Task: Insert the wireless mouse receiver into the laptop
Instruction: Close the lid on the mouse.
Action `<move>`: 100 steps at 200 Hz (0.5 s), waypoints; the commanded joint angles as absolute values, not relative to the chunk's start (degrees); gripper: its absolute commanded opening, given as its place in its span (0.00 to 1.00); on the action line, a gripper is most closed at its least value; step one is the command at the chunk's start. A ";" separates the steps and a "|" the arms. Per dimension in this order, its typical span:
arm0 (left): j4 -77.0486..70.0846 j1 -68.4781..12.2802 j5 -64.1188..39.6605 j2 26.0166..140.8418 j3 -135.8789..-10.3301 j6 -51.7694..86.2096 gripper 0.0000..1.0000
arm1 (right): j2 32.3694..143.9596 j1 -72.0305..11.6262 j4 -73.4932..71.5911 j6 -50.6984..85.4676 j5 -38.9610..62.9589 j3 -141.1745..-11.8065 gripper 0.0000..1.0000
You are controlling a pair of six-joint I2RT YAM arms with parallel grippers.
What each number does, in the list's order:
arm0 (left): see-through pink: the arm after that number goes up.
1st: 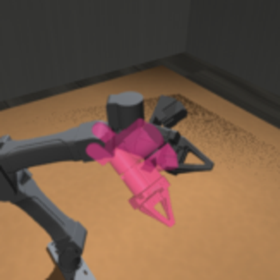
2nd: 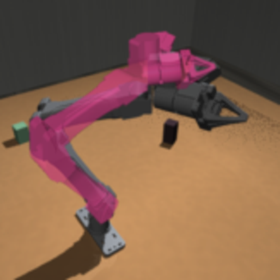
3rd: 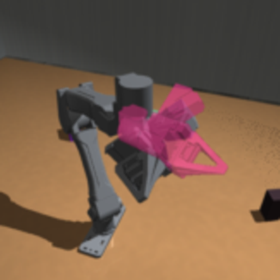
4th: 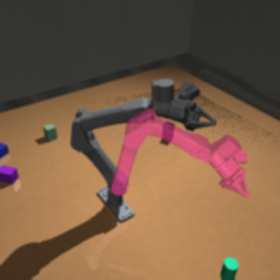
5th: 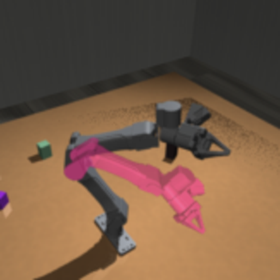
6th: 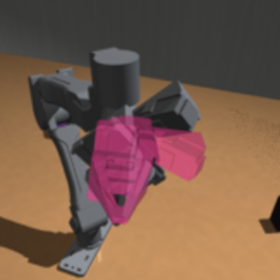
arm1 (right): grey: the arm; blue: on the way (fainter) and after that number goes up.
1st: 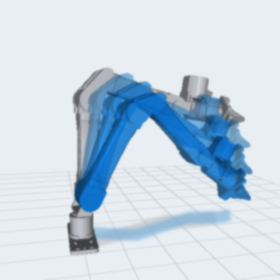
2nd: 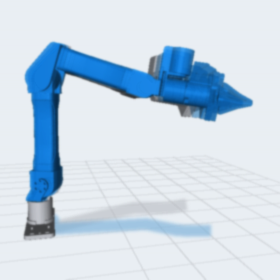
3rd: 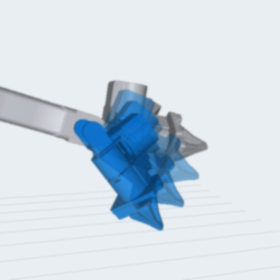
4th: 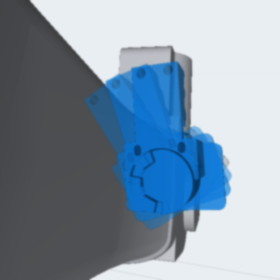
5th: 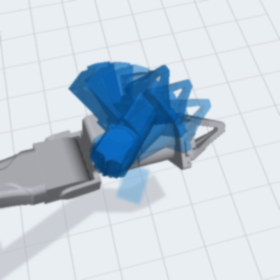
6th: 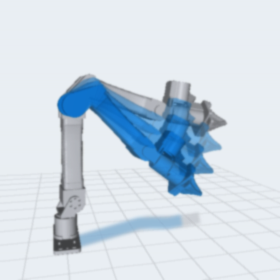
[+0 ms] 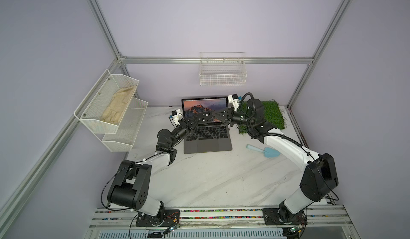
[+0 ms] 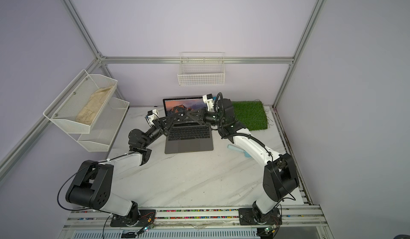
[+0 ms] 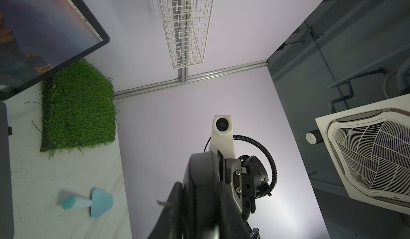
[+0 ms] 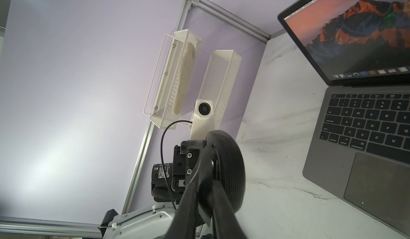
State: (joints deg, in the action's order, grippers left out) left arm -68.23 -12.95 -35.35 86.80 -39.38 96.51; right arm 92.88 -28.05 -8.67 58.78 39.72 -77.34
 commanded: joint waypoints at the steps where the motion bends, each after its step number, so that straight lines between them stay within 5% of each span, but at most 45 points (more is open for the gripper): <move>1: -73.48 -13.45 -33.14 85.72 -38.50 96.70 0.00 | 92.21 -28.65 -6.48 57.56 37.89 -77.50 0.17; 100: -73.83 -13.80 -33.22 85.95 -38.58 96.64 0.00 | 93.09 -29.84 -0.34 53.10 34.86 -80.67 0.18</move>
State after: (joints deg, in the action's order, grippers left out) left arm -67.99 -13.21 -33.63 86.80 -39.35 96.49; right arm 92.88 -29.28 -4.67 55.02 36.75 -79.00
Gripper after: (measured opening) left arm 0.208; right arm 0.180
